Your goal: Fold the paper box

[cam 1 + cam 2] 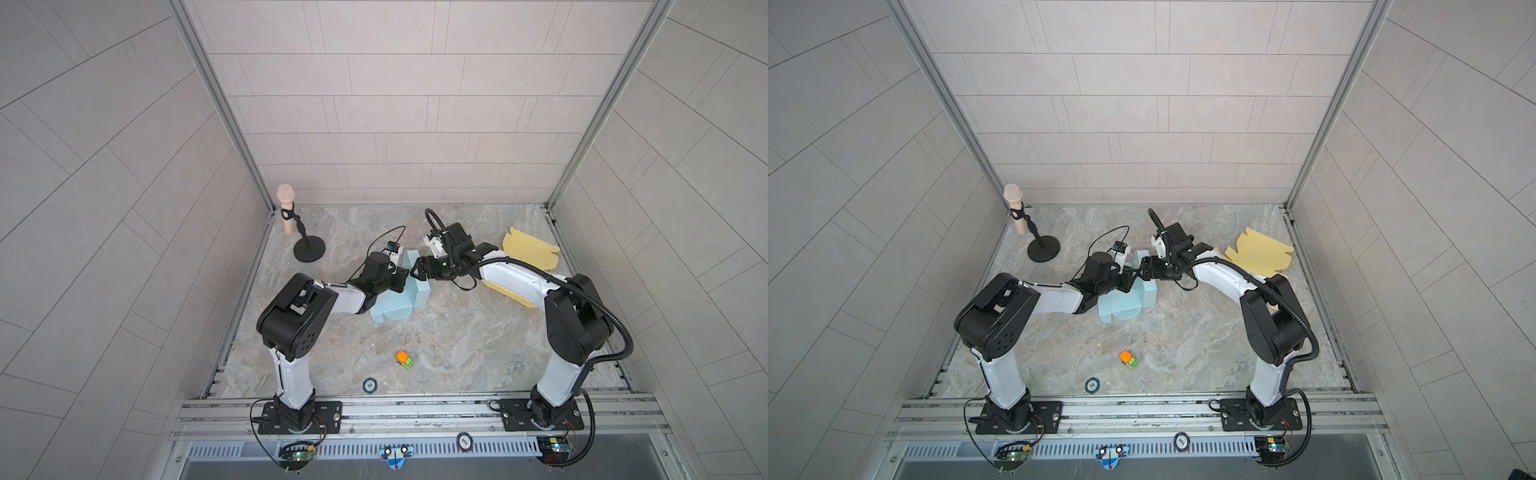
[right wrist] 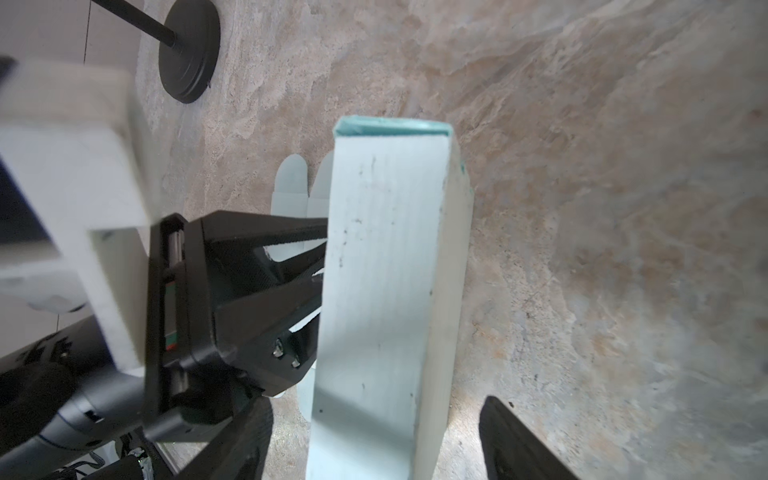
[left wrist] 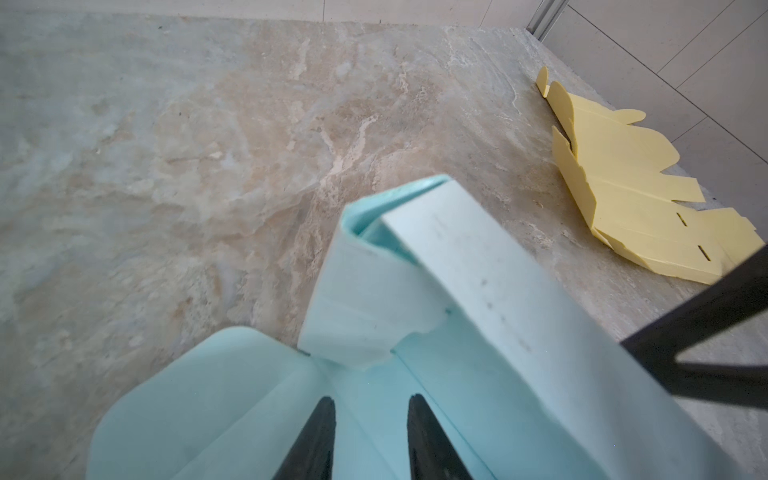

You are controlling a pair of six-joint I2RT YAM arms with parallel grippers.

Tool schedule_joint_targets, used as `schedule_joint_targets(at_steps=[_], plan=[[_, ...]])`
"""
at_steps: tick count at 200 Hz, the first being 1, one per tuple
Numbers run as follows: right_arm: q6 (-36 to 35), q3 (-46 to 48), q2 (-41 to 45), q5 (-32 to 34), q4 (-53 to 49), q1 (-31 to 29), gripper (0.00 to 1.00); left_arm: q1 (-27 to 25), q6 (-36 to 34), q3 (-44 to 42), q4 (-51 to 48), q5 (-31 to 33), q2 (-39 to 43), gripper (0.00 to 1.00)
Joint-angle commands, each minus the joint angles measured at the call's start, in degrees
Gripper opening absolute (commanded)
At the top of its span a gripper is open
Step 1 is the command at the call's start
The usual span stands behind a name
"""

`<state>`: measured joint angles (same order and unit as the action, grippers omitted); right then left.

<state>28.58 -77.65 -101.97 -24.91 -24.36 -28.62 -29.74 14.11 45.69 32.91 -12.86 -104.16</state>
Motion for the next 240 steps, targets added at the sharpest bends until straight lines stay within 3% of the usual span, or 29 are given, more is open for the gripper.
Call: schedule_joint_targets(at_steps=[1, 71, 131, 207, 240], plan=[[-4.5, -5.7, -2.1, 6.0, -8.8, -1.6, 0.83, 2.1, 5.7, -3.8, 1.8, 2.1, 5.5, 0.33], [-5.6, -11.5, -7.6, 15.2, -15.9, -5.9, 0.84, 2.5, 9.3, -11.8, -2.5, 6.0, 18.1, 0.35], [-6.4, -11.0, -8.4, 16.5, -15.2, -6.2, 0.70, 2.4, 6.8, -11.2, -6.3, 4.8, 21.2, 0.35], [-16.2, -10.9, -8.9, 10.0, -15.1, -2.5, 0.65, 2.5, -3.4, -0.4, -17.0, -3.8, 16.7, 0.40], [-20.4, -11.2, -9.0, 7.0, -15.7, 0.5, 0.64, 2.6, -9.1, 9.7, -26.0, -7.5, 10.3, 0.44]])
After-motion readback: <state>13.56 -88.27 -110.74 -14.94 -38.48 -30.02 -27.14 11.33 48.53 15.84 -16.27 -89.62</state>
